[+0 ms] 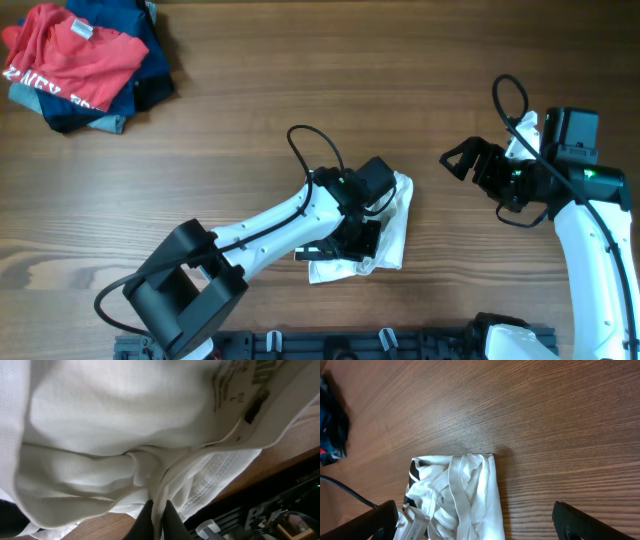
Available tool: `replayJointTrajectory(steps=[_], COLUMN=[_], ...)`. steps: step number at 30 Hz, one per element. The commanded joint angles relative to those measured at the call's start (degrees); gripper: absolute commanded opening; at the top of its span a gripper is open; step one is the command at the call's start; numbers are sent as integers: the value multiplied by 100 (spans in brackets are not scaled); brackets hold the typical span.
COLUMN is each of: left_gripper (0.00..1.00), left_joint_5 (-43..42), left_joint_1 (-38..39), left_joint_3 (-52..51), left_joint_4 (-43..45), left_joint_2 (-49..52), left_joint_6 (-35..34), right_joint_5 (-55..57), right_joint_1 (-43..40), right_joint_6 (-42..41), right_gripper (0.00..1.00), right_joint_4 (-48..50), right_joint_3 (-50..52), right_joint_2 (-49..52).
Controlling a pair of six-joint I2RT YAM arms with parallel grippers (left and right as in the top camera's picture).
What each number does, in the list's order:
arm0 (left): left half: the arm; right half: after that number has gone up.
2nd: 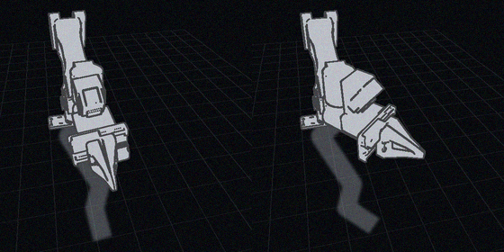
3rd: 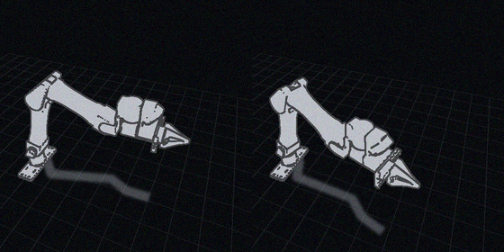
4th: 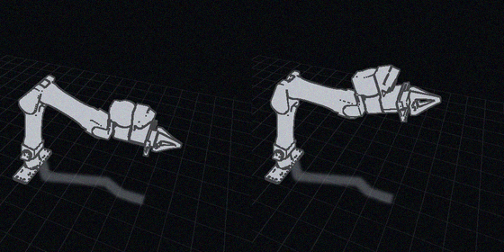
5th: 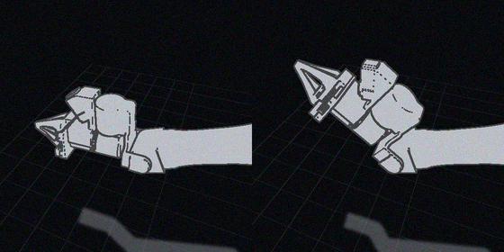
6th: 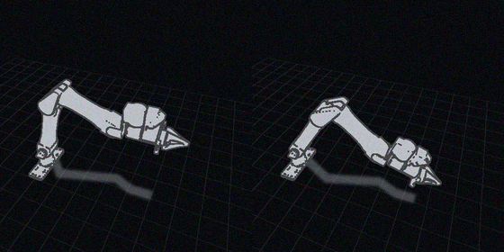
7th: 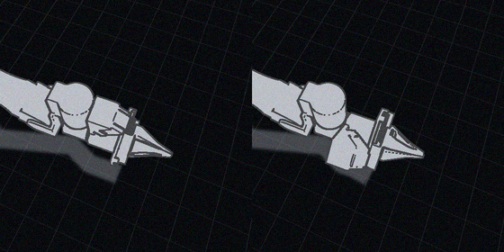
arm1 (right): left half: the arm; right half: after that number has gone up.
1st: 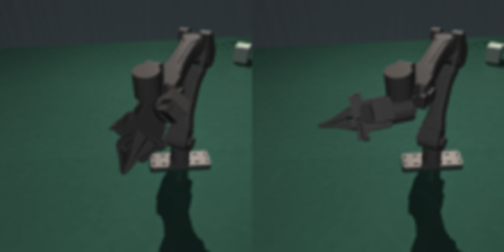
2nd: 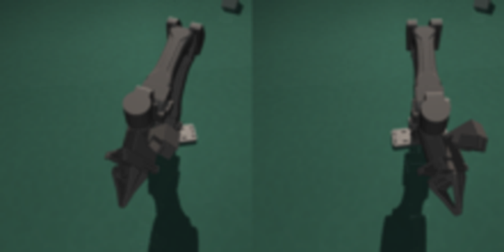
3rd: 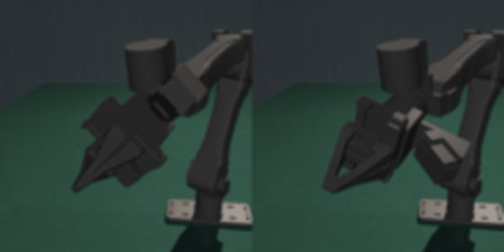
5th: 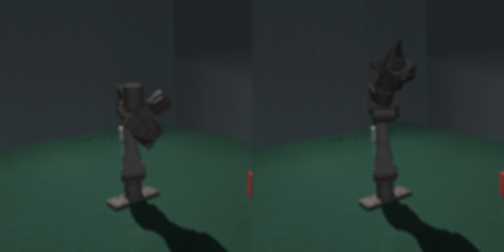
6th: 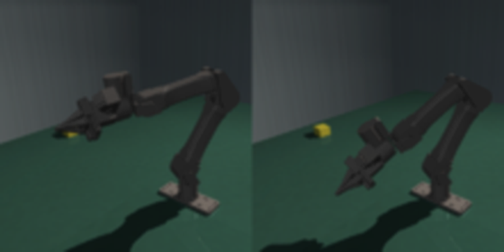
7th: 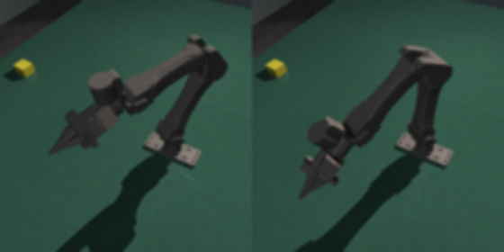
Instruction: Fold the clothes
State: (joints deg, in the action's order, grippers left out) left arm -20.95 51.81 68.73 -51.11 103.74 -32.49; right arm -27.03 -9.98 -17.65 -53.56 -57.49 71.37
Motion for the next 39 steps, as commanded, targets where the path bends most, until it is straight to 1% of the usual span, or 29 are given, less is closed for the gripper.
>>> replayJointTrajectory(steps=[1,7,14,16,19,23,26,28,31,32,34,35,36,38,39], left_gripper=[4,4,4,4,5,5,6,15,16,19,28,33,35,36,43], left_joint_5=[-28,-28,-96,-199,-127,-57,-20,-20,-26,-26,-26,-22,-22,107,306], left_joint_1=[11,109,269,374,608,911,960,960,979,1001,1019,1012,962,811,702], left_joint_3=[79,562,675,671,660,660,660,660,660,660,662,669,719,870,955], left_joint_4=[-15,-98,-74,20,136,503,684,745,793,787,785,763,662,369,184], left_joint_2=[-28,-654,-1143,-1147,-1019,-590,-332,-120,87,96,63,4,-136,-518,-750], left_joint_6=[-13,-13,-11,-13,-13,-22,-85,-83,-85,-83,-83,-83,-83,-83,-83], right_joint_5=[-131,-133,-22,48,44,63,57,61,61,61,59,57,37,-57,-140], right_joint_1=[-24,-24,-24,-24,-24,-24,-24,-24,-24,-24,-24,-24,-24,-22,-22], right_joint_6=[107,-44,-57,-192,-219,-358,-507,-498,-503,-509,-601,-647,-645,-623,-553], right_gripper=[99,99,99,99,99,99,100,99,99,99,100,99,100,99,98], right_joint_4=[0,247,455,507,605,726,822,841,894,927,962,964,966,962,951], right_joint_3=[-15,-15,-15,-15,-15,-15,-15,-15,-15,-15,-15,-15,-15,-15,-15], right_joint_2=[42,42,44,44,44,44,44,44,44,44,44,44,44,44,44])
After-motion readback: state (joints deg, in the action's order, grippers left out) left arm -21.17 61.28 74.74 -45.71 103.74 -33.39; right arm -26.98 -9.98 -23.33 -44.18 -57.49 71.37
